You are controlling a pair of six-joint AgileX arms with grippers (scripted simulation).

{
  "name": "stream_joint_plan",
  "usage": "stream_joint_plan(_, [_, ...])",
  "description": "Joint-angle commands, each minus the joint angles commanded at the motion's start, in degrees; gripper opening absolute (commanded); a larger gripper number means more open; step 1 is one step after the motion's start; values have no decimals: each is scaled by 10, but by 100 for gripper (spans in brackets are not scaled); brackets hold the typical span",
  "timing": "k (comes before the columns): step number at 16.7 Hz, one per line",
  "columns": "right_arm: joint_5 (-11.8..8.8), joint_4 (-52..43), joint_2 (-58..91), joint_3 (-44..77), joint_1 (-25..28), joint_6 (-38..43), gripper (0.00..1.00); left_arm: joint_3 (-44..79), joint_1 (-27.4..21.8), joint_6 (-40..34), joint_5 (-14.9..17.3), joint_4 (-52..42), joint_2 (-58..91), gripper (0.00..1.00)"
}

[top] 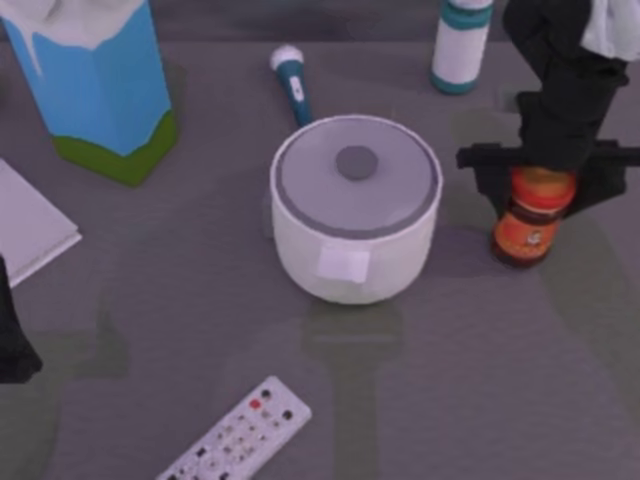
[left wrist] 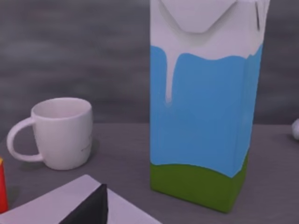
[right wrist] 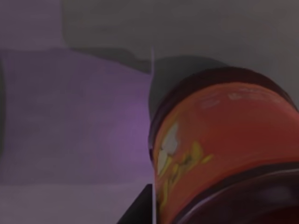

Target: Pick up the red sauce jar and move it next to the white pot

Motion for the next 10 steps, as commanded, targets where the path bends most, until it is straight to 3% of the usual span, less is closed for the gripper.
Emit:
stream_joint_plan(3, [0,0,0,0,0,0,0,0,0,0,0,0,0,100])
stream_joint_plan(10, [0,0,0,0,0,0,53,0,0,0,0,0,0,100])
